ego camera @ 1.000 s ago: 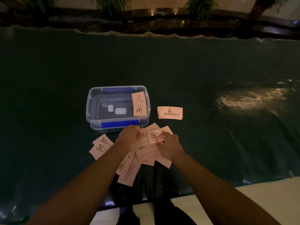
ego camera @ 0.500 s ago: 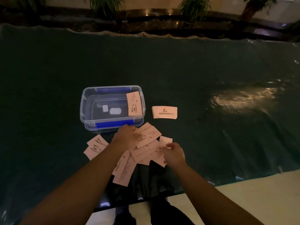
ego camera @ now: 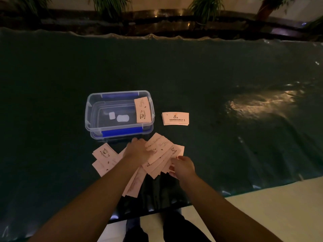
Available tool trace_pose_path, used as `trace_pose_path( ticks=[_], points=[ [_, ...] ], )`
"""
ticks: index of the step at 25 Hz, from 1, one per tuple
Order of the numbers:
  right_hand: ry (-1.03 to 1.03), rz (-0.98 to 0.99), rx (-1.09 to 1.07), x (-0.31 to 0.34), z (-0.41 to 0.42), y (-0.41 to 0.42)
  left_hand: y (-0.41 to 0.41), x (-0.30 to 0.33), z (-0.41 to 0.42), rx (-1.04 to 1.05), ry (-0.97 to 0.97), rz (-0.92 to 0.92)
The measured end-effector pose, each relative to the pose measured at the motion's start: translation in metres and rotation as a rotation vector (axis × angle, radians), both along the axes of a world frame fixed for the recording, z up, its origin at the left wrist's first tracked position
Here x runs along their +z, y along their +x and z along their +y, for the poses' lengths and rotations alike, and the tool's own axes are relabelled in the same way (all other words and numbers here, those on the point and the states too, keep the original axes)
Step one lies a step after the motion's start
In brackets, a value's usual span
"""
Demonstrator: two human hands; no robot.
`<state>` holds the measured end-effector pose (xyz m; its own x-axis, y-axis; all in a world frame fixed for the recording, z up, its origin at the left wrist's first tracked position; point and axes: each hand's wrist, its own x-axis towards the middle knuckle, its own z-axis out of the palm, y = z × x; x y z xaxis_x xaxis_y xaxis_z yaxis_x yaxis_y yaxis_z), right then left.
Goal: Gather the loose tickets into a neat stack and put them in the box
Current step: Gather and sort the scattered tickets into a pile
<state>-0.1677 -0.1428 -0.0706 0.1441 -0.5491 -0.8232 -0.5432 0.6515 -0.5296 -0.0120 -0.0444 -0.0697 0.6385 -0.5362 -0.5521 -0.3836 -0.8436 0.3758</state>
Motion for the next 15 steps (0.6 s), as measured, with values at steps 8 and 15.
trace_pose_path(
  ticks=[8,15],
  points=[
    [-0.225,0.081,0.188,0.007,-0.021,-0.013,-0.007,-0.005,0.008,-0.033,0.0,-0.064],
    [-0.721,0.189,0.677,0.024,-0.061,-0.016,-0.015,-0.008,0.011,-0.027,0.01,-0.071]
  ],
)
